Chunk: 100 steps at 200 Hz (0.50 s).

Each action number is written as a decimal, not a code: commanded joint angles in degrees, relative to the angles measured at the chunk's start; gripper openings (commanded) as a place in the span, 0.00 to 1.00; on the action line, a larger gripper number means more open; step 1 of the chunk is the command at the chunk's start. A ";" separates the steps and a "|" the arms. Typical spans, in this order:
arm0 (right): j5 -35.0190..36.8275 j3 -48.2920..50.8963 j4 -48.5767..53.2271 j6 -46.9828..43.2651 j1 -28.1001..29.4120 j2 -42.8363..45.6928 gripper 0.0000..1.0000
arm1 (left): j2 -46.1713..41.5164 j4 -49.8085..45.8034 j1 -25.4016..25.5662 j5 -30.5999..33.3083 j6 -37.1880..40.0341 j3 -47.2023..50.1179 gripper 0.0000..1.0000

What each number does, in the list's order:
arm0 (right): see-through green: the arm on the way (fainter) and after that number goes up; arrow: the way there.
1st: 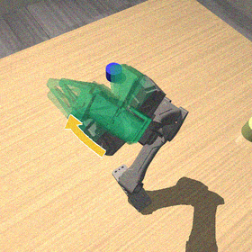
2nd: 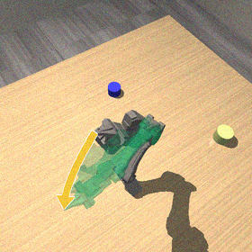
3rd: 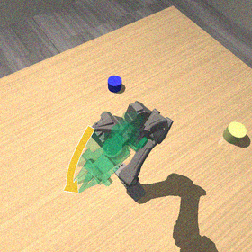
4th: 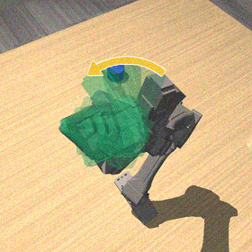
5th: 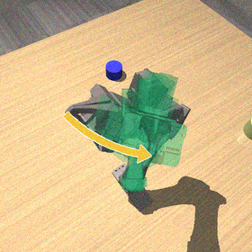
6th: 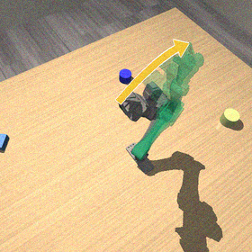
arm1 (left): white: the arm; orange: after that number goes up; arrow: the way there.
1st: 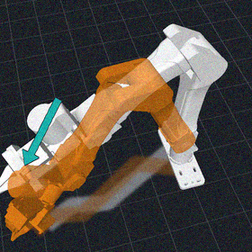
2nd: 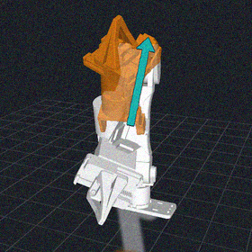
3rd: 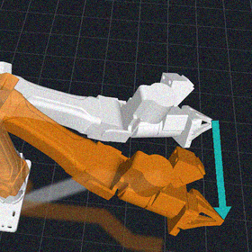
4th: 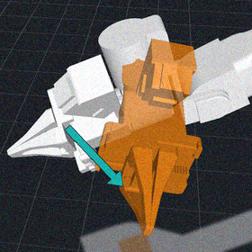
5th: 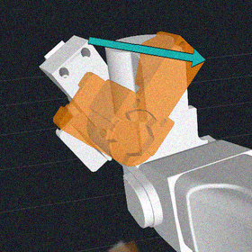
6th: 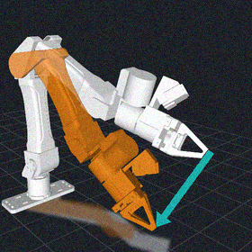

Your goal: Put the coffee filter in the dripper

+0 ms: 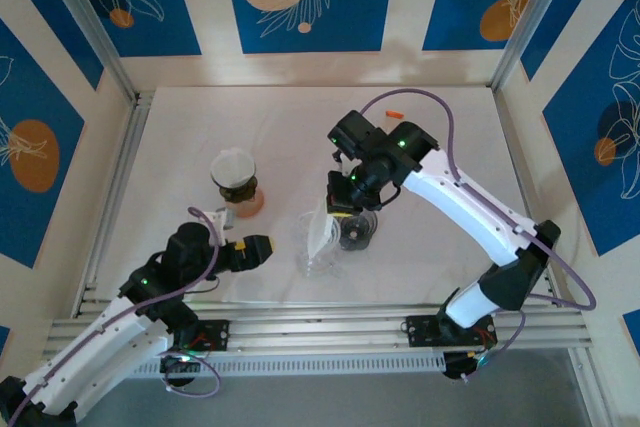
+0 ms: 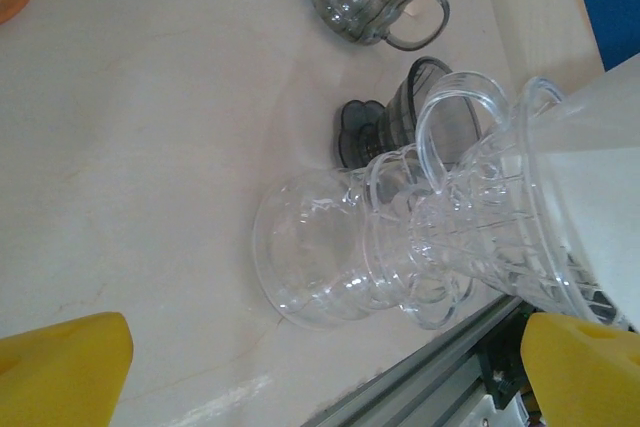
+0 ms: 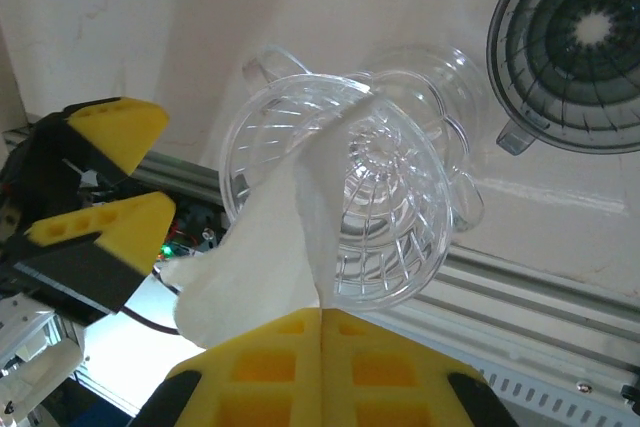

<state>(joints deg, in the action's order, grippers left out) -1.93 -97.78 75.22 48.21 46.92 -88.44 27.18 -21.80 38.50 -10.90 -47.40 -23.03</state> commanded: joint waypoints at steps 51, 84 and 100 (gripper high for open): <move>2.78 0.96 -1.09 -0.79 0.83 -2.60 0.02 | 3.72 4.97 0.53 -3.73 3.01 -4.99 1.00; 6.42 2.70 -2.43 -2.63 1.86 -0.76 0.08 | 5.73 8.47 0.52 -5.40 2.42 -4.50 1.00; 7.93 3.64 -3.06 -3.98 2.64 -0.29 0.08 | 6.77 10.60 0.55 -6.70 1.90 -4.15 1.00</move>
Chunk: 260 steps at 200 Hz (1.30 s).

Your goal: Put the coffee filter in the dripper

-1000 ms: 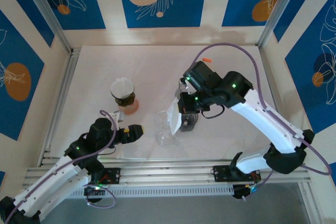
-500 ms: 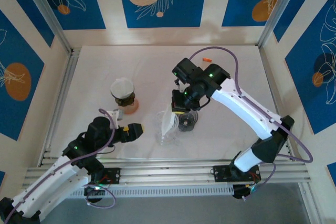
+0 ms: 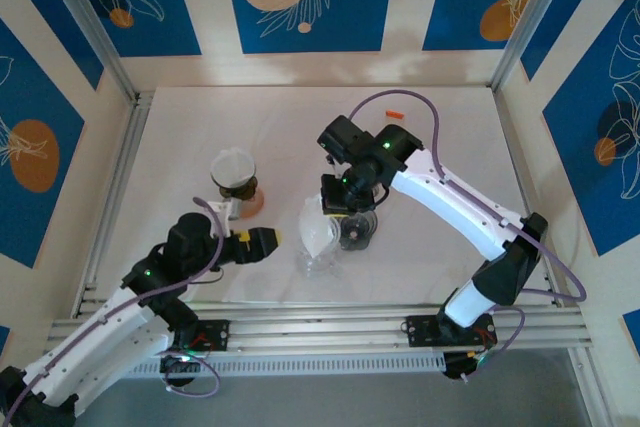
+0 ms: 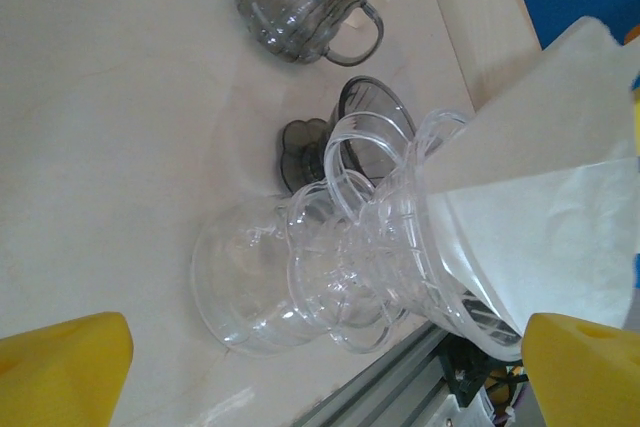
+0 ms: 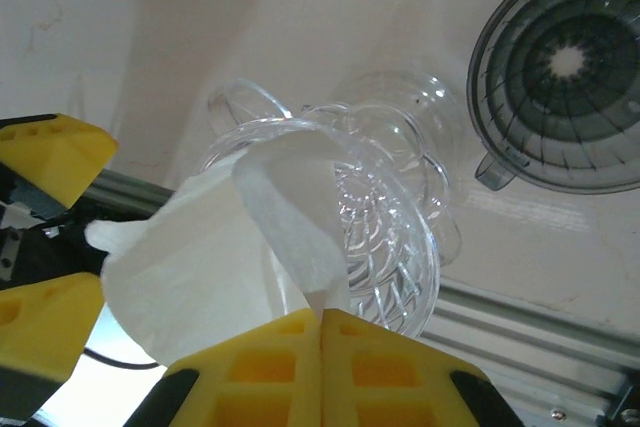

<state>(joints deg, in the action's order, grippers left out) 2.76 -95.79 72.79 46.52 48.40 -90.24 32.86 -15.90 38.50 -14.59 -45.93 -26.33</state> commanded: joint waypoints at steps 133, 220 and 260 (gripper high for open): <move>15.15 -1.33 -0.46 -7.64 7.87 -2.17 0.10 | 5.46 15.39 0.56 -10.80 1.15 -0.82 1.00; 18.50 -2.22 -0.37 -8.32 10.06 -2.20 0.31 | 8.88 17.88 0.63 -11.21 0.08 -0.17 0.90; 19.36 -0.01 -1.12 -8.38 10.65 -0.97 0.31 | 9.15 18.19 0.62 -11.16 -0.11 0.22 0.86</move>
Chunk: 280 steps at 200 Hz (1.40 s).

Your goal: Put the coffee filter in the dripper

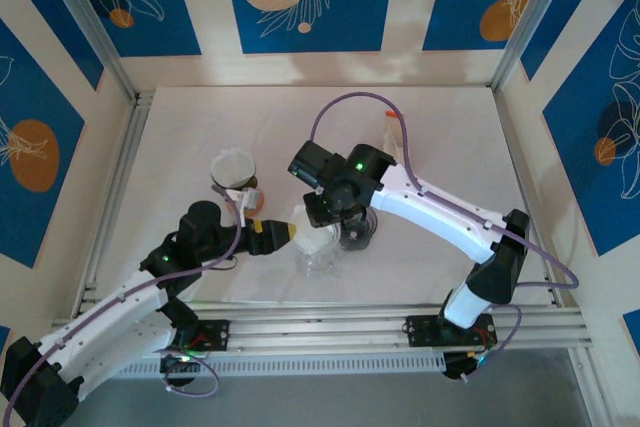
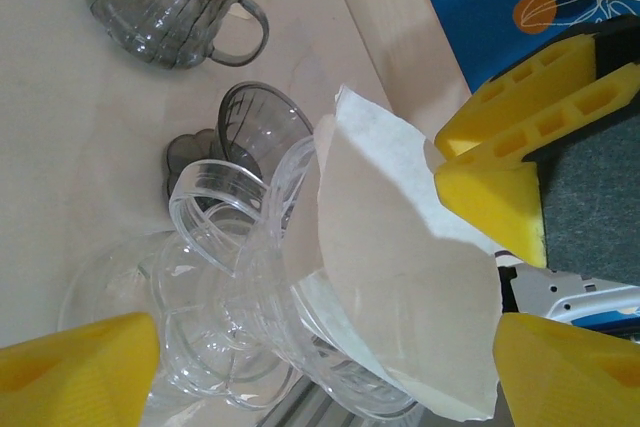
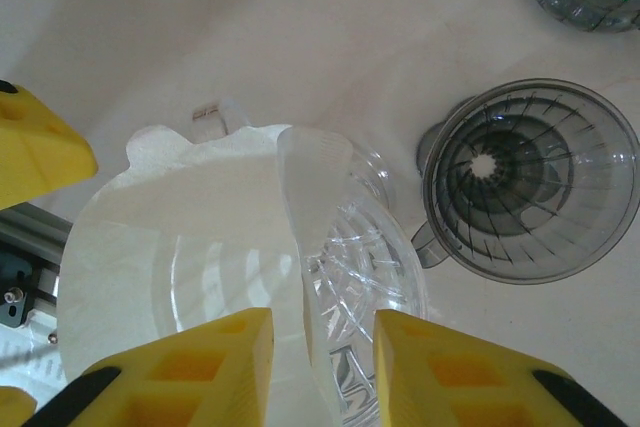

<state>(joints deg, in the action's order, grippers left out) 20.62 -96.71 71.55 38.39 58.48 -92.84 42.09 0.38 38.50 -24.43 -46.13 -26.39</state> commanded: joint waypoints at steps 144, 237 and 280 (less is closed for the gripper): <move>8.24 5.42 -0.80 -2.18 4.46 -0.11 0.00 | 3.75 3.45 1.44 -1.15 0.00 1.05 0.70; 12.35 6.45 -2.07 -0.63 5.53 4.88 0.30 | 3.80 -0.91 2.45 -0.53 2.01 0.65 0.60; 10.83 9.10 -3.97 -0.50 5.03 7.27 0.35 | 3.66 -2.34 3.02 -0.10 2.67 0.05 0.60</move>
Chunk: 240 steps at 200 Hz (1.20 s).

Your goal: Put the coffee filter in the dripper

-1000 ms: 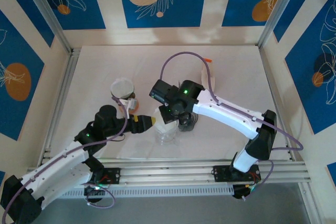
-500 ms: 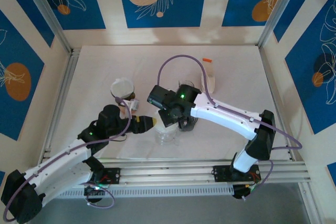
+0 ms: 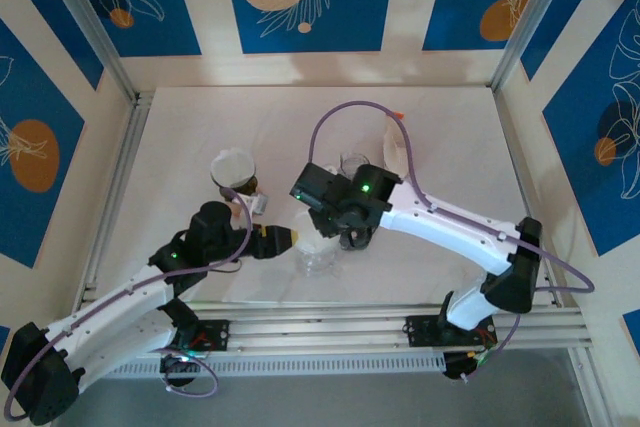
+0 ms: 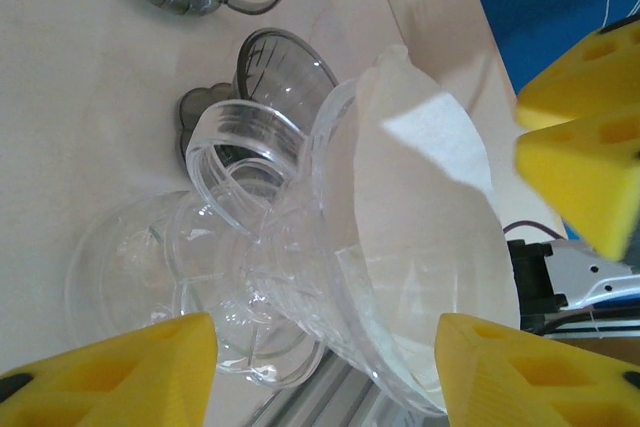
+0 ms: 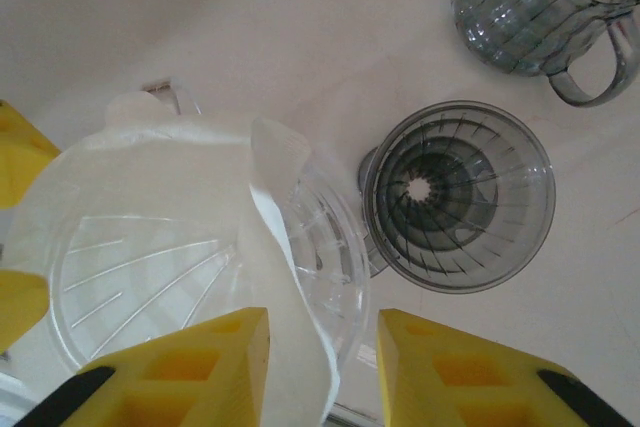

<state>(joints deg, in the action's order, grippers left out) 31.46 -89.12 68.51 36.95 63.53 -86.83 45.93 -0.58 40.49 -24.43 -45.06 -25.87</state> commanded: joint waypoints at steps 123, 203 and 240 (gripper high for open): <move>-0.82 3.98 -5.53 -1.06 -3.43 -1.47 0.32 | 0.26 -1.79 1.60 0.26 1.90 -0.73 0.60; -1.52 6.14 -6.83 -1.01 -4.04 -2.06 0.18 | -0.10 -2.46 1.55 0.98 1.90 -1.08 0.66; -1.53 6.20 -6.83 -0.81 -3.86 -1.70 0.17 | -2.59 -3.24 1.54 2.95 1.72 -1.20 0.73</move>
<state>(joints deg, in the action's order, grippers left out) 30.44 -83.72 61.28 35.62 59.55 -89.10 45.08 -2.63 41.19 -23.27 -44.40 -25.87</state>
